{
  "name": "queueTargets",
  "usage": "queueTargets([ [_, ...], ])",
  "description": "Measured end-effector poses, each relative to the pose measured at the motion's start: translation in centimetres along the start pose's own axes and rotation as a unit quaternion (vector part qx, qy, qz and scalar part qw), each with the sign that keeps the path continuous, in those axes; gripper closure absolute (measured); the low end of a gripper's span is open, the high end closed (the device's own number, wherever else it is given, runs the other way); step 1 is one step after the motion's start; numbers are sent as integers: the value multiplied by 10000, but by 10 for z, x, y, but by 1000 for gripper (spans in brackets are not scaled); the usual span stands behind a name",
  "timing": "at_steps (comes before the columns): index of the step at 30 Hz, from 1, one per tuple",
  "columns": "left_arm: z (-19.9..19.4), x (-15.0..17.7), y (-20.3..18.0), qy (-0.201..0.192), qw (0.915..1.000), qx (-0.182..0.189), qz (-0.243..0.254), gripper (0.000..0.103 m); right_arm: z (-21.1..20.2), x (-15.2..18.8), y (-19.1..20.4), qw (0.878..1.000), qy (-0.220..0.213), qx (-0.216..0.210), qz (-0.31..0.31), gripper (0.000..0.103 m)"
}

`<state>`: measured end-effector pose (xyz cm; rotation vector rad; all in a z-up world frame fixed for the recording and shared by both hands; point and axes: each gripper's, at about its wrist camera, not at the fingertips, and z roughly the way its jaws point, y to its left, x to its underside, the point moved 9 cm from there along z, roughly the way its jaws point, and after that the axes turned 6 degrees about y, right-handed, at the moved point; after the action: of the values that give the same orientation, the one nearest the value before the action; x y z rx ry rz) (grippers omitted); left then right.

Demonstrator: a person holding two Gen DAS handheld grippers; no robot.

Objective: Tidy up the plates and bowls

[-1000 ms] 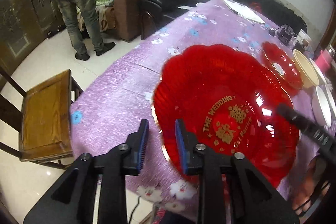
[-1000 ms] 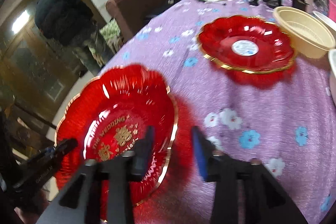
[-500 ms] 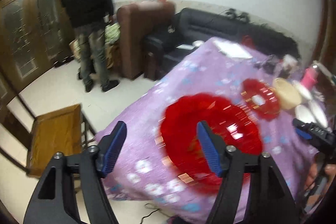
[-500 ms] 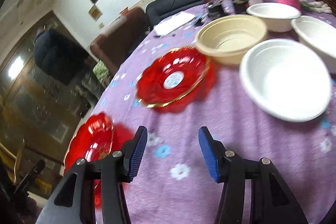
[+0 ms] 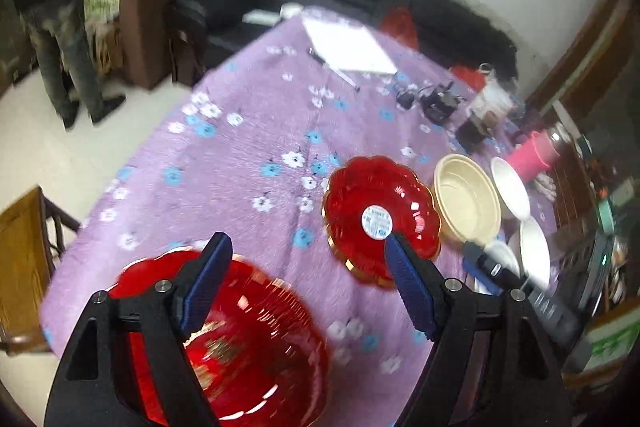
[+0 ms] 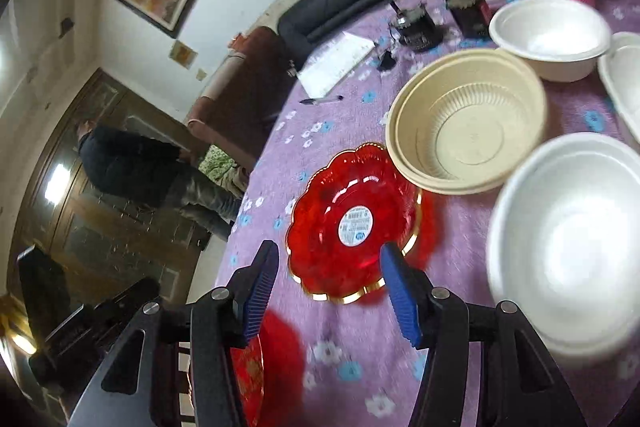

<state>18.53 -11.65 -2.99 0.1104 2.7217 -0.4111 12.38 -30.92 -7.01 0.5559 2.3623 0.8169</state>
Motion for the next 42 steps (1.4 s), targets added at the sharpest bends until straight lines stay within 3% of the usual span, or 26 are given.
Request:
queueTargets([
  [3,28,-11,-4,389,9991,-3,-162,24,21,-3,-7,9990,349,113,272,48],
  [7,55,-24,-11,594,9980,-145,-143,24,24,-6,-20,9987,295,185,359,48],
  [9,69,-26,-17,794,9967,-98,-138,24,22,-8,-22,9983,327,-14,488,47],
  [15,101,-26,-25,1235,9915,262,-321,24,32,-3,-31,9962,516,-89,700,43],
  [27,120,-23,-28,1546,9864,467,-288,24,42,-3,-39,9955,448,156,823,41],
  [33,106,-31,-37,1442,9871,672,-167,24,16,-9,-8,9971,221,-383,626,41],
  [37,105,-35,-35,1425,9878,612,-121,24,21,-6,-8,9968,356,-172,692,41],
  [42,125,-35,-32,1625,9850,532,-228,24,35,-3,-29,9927,546,550,920,41],
])
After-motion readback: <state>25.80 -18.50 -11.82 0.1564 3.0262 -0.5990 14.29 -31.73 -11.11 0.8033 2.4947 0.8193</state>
